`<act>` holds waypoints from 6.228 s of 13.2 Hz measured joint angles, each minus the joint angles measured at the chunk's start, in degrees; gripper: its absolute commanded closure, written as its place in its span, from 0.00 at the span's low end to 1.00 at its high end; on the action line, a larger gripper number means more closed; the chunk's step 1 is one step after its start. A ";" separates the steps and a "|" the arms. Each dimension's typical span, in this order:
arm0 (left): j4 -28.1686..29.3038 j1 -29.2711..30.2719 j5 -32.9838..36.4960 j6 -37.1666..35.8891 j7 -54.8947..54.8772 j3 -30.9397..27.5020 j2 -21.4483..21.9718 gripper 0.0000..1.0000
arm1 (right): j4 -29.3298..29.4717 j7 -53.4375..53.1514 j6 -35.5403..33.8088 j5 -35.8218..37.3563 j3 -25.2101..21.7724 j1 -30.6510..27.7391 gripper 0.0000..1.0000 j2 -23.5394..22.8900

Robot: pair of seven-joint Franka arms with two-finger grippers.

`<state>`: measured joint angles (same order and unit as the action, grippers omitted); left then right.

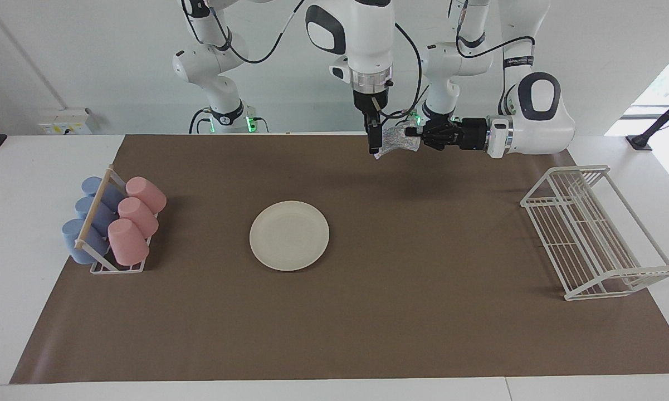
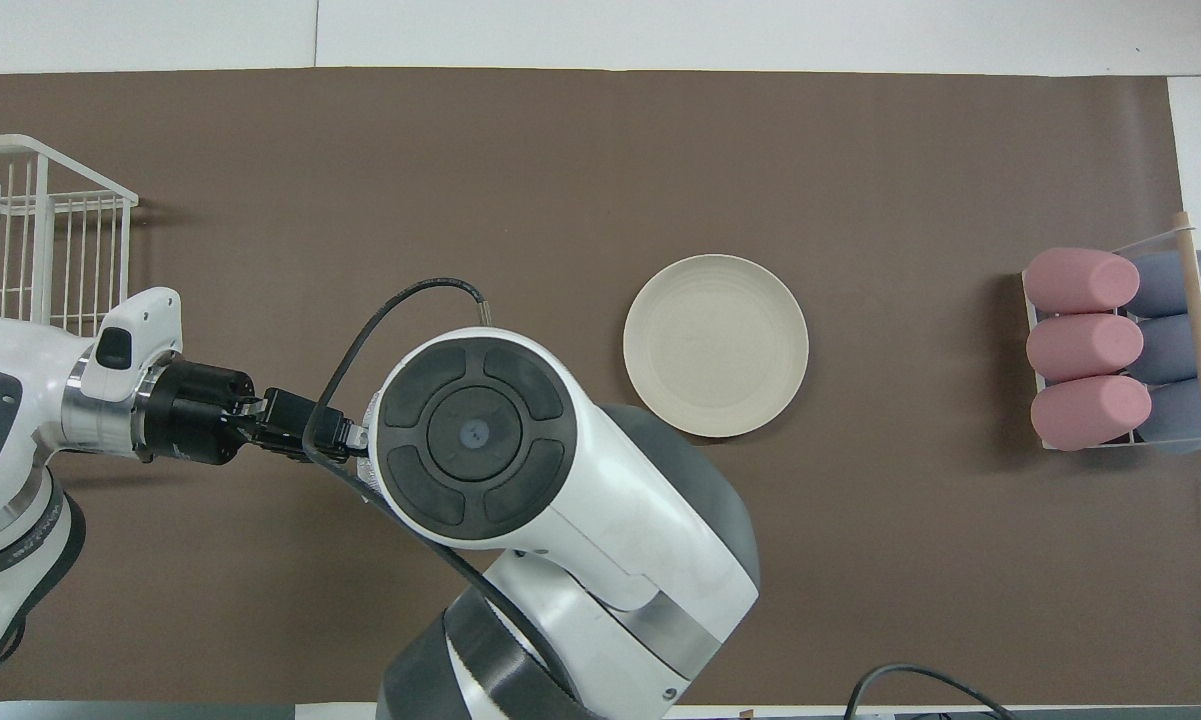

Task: Wipe plate with sponge
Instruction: 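Pass the clear sponge from the left gripper to the right gripper, then wipe the plate surface with the sponge held in the right gripper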

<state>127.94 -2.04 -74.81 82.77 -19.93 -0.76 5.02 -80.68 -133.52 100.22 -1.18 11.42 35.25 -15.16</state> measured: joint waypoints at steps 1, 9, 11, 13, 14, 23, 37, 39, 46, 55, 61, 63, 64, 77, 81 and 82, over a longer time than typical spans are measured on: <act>0.00 -0.10 -0.12 0.00 -0.03 0.04 0.00 1.00 | -0.33 -0.23 0.05 0.00 0.02 0.56 0.00 0.02; 0.02 -0.61 -1.15 0.00 -0.07 0.01 -0.24 1.00 | -3.64 -2.59 6.14 0.00 0.08 1.96 0.23 0.62; 0.01 -0.61 -1.15 0.00 -0.07 -0.02 -0.26 1.00 | -4.55 -4.25 8.48 0.00 0.08 2.05 0.48 0.92; 0.01 -0.61 -1.15 0.00 -0.07 -0.08 -0.27 1.00 | -5.04 -4.35 8.95 0.00 0.08 2.06 0.70 1.15; 0.02 -0.61 -1.15 -0.01 -0.07 -0.07 -0.29 1.00 | -5.09 -4.35 8.95 0.00 0.08 2.06 1.00 1.18; 0.04 -0.63 -0.96 -0.39 -0.05 -0.12 -0.40 0.00 | -6.45 -4.35 9.53 1.52 0.06 1.97 1.00 1.83; -6.48 4.15 22.79 0.67 8.02 -1.78 0.61 0.00 | -39.80 28.32 43.14 1.85 -0.57 -17.33 1.00 6.60; -7.02 5.13 29.02 4.20 10.31 -1.95 1.41 0.00 | -42.73 29.19 47.73 1.85 -0.58 -17.93 1.00 5.29; -7.09 6.00 49.32 11.89 11.04 -0.80 1.92 0.00 | -43.71 34.58 50.51 1.85 -0.57 -18.77 1.00 0.49; -7.07 2.41 61.62 12.76 12.39 0.62 1.93 0.00 | -45.25 50.80 50.52 1.84 -0.30 -25.09 1.00 1.17; -7.07 2.45 61.78 13.07 12.39 0.45 1.95 0.00 | -46.06 39.30 53.40 1.84 -0.01 -18.15 1.00 1.04; -7.10 2.45 61.78 13.20 12.39 0.45 2.02 0.00 | -46.06 43.50 53.44 1.84 -0.04 -19.90 1.00 1.08; -7.12 2.46 61.78 13.24 12.39 0.44 2.05 0.00 | -46.05 47.52 53.44 1.83 -0.05 -21.78 1.00 1.12; -7.33 2.44 61.79 14.37 15.90 0.50 2.22 0.00 | -46.25 41.20 53.45 1.82 0.03 -16.86 1.00 1.11; -7.56 2.42 61.79 15.44 16.59 0.56 2.26 0.00 | -45.91 40.96 53.45 1.82 -0.10 -17.37 1.00 1.04; -7.56 2.41 61.79 16.02 16.61 0.60 2.26 0.00 | -45.17 40.35 52.92 1.82 -0.14 -17.50 1.00 0.98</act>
<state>120.38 0.37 -13.02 98.79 -3.32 -0.16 7.28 -125.84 -93.17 153.14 0.63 11.27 17.75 -14.18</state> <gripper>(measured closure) 0.000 0.894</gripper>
